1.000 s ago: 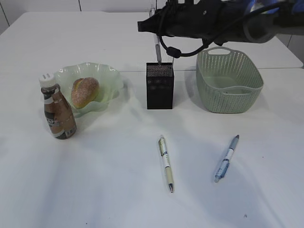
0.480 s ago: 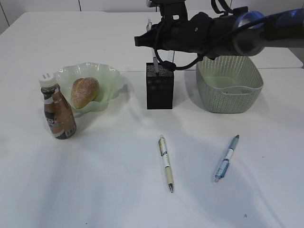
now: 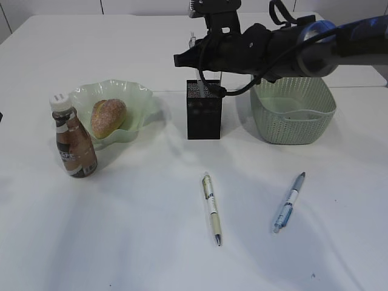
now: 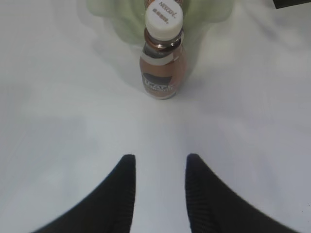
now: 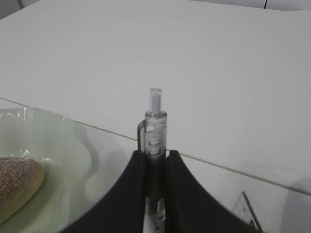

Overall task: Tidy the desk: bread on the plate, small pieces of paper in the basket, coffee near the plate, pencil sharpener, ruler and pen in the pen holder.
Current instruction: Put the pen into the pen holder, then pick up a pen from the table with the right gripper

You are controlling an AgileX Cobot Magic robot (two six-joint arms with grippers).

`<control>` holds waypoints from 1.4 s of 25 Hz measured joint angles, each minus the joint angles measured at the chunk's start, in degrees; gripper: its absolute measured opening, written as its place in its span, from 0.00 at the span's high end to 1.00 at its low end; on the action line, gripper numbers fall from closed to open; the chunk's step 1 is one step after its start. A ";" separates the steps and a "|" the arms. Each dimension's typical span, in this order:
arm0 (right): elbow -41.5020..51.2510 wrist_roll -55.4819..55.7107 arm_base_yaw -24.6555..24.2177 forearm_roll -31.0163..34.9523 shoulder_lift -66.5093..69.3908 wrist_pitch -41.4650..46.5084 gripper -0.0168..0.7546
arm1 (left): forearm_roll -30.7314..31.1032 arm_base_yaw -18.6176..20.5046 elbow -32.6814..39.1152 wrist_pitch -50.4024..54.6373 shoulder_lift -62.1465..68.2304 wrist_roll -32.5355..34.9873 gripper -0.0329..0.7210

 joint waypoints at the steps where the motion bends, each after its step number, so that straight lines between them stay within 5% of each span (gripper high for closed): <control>1: 0.00 0.00 0.00 0.00 0.00 0.00 0.88 | 0.00 0.00 0.00 -0.09 0.00 0.00 0.64; 13: 0.08 0.00 0.00 1.10 0.00 0.57 0.65 | 0.00 0.00 0.00 -0.53 0.00 0.00 0.64; 35: 0.08 -0.86 0.00 1.36 -13.27 16.75 0.64 | -1.17 0.00 0.00 -0.62 0.00 0.00 0.64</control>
